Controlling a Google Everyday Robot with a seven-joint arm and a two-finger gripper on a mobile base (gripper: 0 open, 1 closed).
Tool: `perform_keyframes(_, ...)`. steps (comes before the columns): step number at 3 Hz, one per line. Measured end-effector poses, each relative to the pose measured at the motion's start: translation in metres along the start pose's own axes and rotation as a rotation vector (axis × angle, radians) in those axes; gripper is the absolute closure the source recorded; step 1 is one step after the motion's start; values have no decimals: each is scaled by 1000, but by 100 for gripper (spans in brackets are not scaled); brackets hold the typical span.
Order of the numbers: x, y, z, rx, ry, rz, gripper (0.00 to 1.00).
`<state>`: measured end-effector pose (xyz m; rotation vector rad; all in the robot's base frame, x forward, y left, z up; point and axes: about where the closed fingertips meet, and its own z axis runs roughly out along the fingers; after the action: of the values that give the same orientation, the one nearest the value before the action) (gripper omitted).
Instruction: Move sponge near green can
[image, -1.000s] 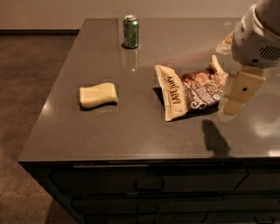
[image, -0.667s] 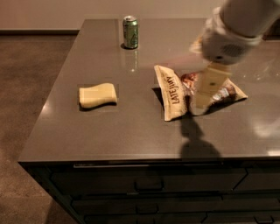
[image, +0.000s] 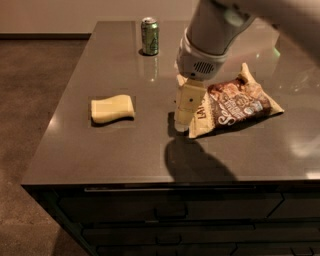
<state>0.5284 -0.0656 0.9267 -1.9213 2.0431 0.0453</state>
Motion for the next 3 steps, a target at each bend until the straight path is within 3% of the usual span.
perform_keyframes(2,-80,-9,64,-55,6,-82,0)
perform_keyframes(3,-100,-17,87,-77,16,-85,0)
